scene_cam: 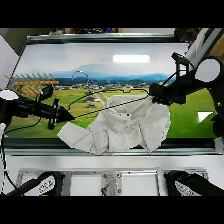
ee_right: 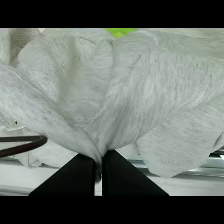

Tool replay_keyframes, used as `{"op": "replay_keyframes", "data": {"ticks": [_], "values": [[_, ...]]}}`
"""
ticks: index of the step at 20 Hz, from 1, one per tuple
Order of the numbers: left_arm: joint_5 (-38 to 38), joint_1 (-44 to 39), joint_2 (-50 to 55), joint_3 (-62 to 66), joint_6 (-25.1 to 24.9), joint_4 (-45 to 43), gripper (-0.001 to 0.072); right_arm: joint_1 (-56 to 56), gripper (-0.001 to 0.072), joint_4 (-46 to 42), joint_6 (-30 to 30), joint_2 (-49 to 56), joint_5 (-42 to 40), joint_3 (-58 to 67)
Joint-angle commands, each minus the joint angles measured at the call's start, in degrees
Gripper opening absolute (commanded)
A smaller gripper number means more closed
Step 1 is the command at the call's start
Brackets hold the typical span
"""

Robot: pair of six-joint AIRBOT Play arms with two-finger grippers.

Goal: Fold the clothes and pants, and hang the long-sleeved shirts on hangers.

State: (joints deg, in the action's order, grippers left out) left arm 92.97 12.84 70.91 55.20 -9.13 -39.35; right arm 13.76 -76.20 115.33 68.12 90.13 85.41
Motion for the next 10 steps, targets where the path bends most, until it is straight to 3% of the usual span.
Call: {"op": "replay_keyframes", "data": {"ticks": [1,10], "values": [[-3.0,-2.6,0.9,-2.1,-0.7,-0.1,0.0010,-1.1,0.0024,1.5,-1.4,-0.1,3.5,0.5],[-11.8,-11.0,6.2,-2.1,-1.6,0.5,0.0010,-1.1,0.0024,1.9,-3.1,-0.1,6.0,4.7]]}}
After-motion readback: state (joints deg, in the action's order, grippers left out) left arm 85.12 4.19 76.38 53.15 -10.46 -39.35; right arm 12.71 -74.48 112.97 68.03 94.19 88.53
